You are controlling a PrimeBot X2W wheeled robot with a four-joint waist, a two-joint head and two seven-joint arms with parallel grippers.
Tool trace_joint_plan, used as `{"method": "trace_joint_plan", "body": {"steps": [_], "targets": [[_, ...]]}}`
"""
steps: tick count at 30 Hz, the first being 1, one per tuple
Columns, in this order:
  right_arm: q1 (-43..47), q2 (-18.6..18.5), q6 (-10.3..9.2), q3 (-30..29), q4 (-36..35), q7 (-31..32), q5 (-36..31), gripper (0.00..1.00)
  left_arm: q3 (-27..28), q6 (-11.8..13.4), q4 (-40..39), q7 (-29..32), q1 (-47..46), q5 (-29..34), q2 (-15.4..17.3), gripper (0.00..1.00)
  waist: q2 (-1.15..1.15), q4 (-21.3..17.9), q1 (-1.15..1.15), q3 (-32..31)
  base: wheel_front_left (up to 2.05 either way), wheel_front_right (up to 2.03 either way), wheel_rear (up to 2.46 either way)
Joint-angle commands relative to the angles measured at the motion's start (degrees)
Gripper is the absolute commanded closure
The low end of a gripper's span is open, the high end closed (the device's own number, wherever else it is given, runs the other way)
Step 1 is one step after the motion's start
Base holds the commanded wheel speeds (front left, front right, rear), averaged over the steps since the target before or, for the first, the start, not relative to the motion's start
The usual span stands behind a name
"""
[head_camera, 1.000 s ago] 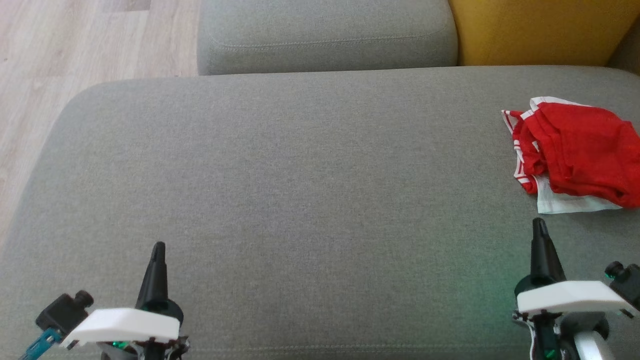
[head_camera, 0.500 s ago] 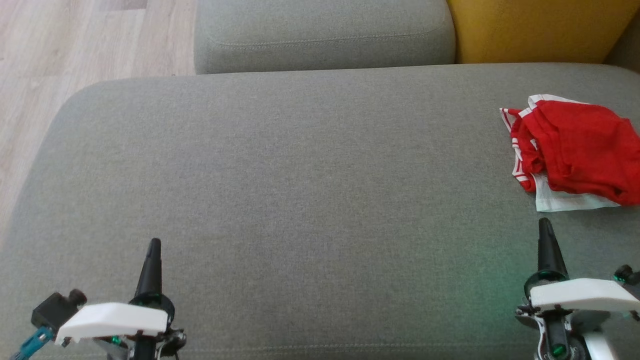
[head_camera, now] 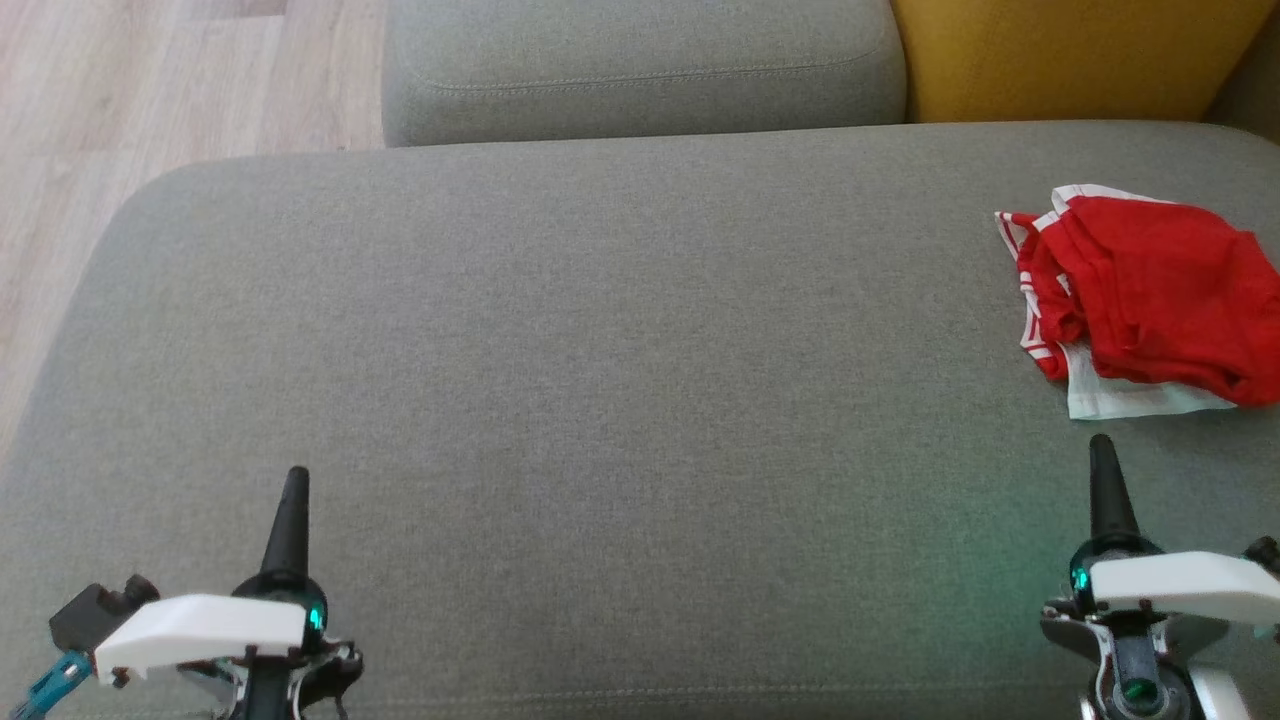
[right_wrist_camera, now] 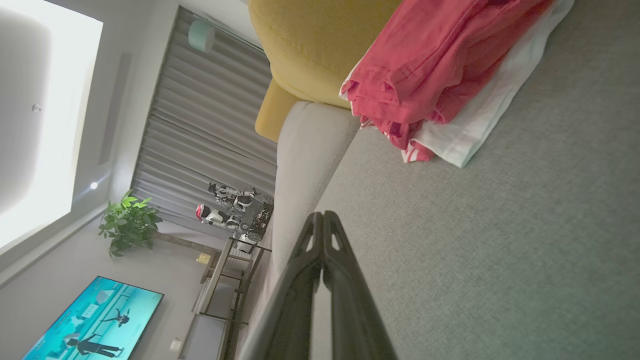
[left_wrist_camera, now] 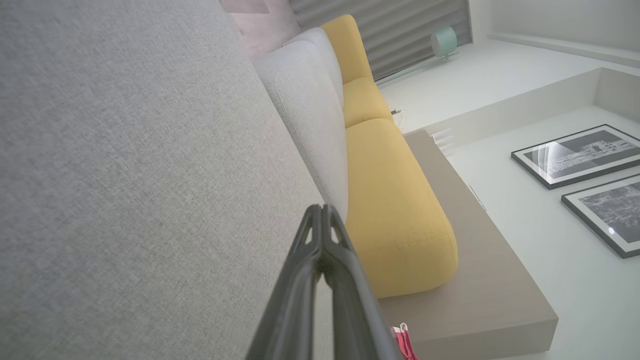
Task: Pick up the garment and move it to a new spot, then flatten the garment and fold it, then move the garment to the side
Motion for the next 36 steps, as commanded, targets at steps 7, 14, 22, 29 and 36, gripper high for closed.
{"method": "trace_joint_plan", "body": {"steps": [7,14,22,29,36], "targets": [[-3.6,-0.7,-0.03,0.2,-1.7,1.5,5.8,1.00,2.4,-0.7,-1.1,1.3,-4.1,-4.7,1.0,1.00,0.00,-0.2,0.00,0.1,0.00,0.00,0.00],[-3.9,-0.7,-0.03,-0.4,-1.7,2.7,10.7,1.00,3.1,-1.0,-0.5,2.5,-4.8,-8.7,1.0,1.00,0.00,-0.4,0.00,0.2,0.00,0.00,0.00],[-4.2,-0.7,-0.04,-1.0,-1.7,4.0,16.3,1.00,4.0,-1.3,0.3,3.9,-5.6,-13.3,1.0,1.00,0.00,-0.6,0.00,0.4,0.00,0.00,0.00],[-4.5,-0.7,-0.04,-1.4,-1.6,5.0,20.4,1.00,4.7,-1.5,0.8,4.9,-6.2,-16.6,1.0,1.00,0.00,-0.7,0.00,0.5,0.00,0.00,0.00],[-4.8,-0.7,-0.04,-2.0,-1.6,6.4,26.0,1.00,5.6,-1.8,1.5,6.3,-7.1,-21.2,1.0,1.00,0.00,-0.9,0.00,0.6,0.00,0.00,0.00]]}}
